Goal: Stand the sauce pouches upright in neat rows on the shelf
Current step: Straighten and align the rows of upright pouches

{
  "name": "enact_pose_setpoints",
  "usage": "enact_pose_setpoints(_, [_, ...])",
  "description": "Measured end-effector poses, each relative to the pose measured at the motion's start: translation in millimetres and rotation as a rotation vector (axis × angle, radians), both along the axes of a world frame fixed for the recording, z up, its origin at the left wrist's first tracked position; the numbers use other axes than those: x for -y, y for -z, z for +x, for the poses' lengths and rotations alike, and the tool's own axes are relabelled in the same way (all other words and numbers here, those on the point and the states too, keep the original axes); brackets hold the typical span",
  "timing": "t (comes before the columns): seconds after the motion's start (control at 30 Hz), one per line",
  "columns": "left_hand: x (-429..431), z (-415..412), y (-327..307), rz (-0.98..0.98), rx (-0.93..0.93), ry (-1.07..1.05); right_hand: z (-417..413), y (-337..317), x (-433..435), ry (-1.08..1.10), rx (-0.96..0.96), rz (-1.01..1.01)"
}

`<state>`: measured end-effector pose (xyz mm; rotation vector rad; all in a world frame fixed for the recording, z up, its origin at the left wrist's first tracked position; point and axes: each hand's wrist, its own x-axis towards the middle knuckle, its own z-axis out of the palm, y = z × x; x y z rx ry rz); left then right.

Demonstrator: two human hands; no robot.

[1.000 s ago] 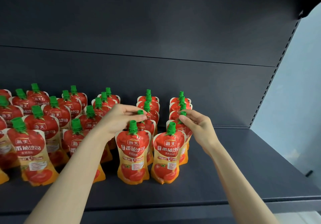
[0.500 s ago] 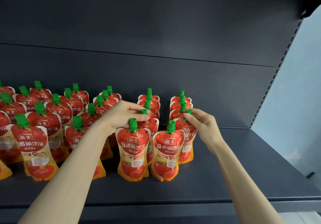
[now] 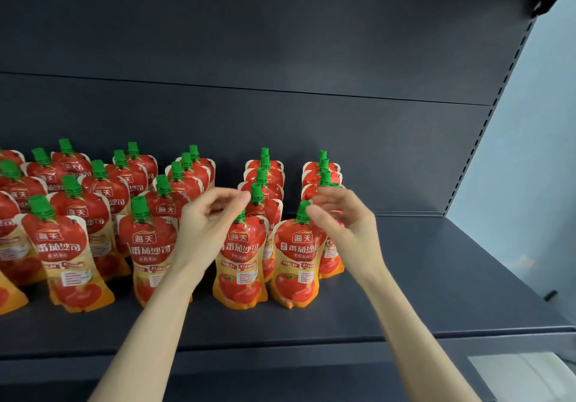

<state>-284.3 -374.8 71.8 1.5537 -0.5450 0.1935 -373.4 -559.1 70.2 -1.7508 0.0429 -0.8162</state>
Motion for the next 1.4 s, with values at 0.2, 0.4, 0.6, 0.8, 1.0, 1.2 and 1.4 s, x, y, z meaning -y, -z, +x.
enact_pose_setpoints(0.2, [6,-10,20,-0.005,0.012,0.026,4,21,-8,-0.035,-0.155,-0.001])
enact_pose_setpoints(0.4, [19,-11,23,0.001,0.024,0.074,-11,20,17,-0.090,-0.131,0.085])
enact_pose_setpoints(0.6, [19,-10,30,0.033,0.059,0.071,-14,19,27,-0.124,-0.131,0.116])
enact_pose_setpoints(0.8, [16,-9,28,0.054,0.069,0.113,-18,15,31,-0.134,-0.150,0.086])
enact_pose_setpoints(1.0, [15,-11,29,0.038,0.055,0.135,-20,16,34,-0.122,-0.165,0.067])
enact_pose_setpoints(1.2, [18,-12,32,0.031,0.069,0.081,-19,18,34,-0.104,-0.178,0.063])
enact_pose_setpoints(1.4, [17,-15,31,0.052,0.073,0.092,-22,19,31,-0.074,-0.173,0.046])
